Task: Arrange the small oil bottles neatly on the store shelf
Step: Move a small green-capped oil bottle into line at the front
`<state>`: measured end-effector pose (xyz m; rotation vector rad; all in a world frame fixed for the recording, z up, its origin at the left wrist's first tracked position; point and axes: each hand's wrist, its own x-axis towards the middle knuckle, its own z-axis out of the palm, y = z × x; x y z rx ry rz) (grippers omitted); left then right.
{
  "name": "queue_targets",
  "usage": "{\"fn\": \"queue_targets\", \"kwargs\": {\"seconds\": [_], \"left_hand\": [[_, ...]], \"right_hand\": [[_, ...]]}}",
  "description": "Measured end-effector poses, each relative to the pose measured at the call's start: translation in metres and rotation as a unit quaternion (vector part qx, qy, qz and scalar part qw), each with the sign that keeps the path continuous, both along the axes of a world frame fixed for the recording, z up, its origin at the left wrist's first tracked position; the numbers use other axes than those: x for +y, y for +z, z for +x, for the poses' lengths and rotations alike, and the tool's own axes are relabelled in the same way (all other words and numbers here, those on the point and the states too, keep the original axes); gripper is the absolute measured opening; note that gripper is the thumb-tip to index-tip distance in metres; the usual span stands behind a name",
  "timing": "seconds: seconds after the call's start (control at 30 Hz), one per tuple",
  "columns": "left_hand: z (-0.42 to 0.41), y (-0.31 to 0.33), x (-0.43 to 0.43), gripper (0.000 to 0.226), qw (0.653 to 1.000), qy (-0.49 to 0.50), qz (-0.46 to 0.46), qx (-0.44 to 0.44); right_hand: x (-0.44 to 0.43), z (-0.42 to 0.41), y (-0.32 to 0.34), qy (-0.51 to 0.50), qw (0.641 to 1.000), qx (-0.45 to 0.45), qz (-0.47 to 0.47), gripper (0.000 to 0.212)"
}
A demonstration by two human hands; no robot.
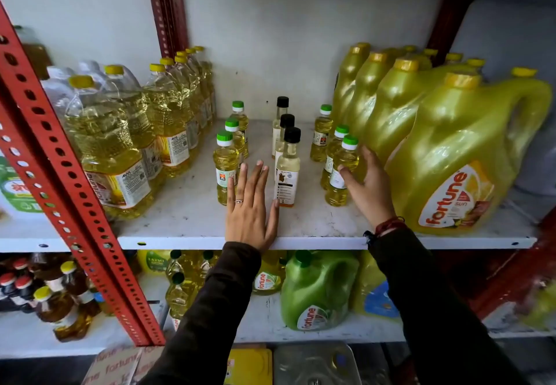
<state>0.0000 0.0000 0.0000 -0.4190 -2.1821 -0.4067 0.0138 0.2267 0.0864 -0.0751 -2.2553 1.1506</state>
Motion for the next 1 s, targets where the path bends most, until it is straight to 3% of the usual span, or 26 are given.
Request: {"fn": "queue_targets", "kwargs": {"seconds": [0.13, 0.33, 0.53, 0.7, 0.87, 1.0], "left_hand": [[0.000, -0.002, -0.001, 0.069, 0.999, 0.011, -0.029, -0.009], [-0.004, -0.005, -0.002, 0.069, 0.999, 0.017, -0.036, -0.015], [-0.003, -0.005, -0.001, 0.070, 0.999, 0.024, -0.041, -0.026], [-0.003, -0.005, -0.001, 0.071, 0.998, 0.036, -0.045, -0.034], [-0.004, -0.005, 0.000, 0.072, 0.998, 0.038, -0.044, -0.028], [-0.003, -0.005, 0.000, 0.073, 0.998, 0.046, -0.041, -0.028]], "right_hand": [[0.005, -0.010, 0.006, 0.027, 0.998, -0.042, -0.046, 0.048], [0.010, -0.015, 0.006, -0.002, 0.997, -0.019, -0.077, 0.045], [0.008, -0.022, 0.006, -0.050, 0.997, -0.008, -0.050, 0.060], [0.012, -0.023, 0.008, -0.022, 0.998, -0.018, -0.059, 0.067], [0.019, -0.020, 0.015, 0.032, 0.997, -0.038, -0.059, 0.037], [0.022, -0.020, 0.016, 0.029, 0.995, -0.046, -0.082, 0.039]]}}
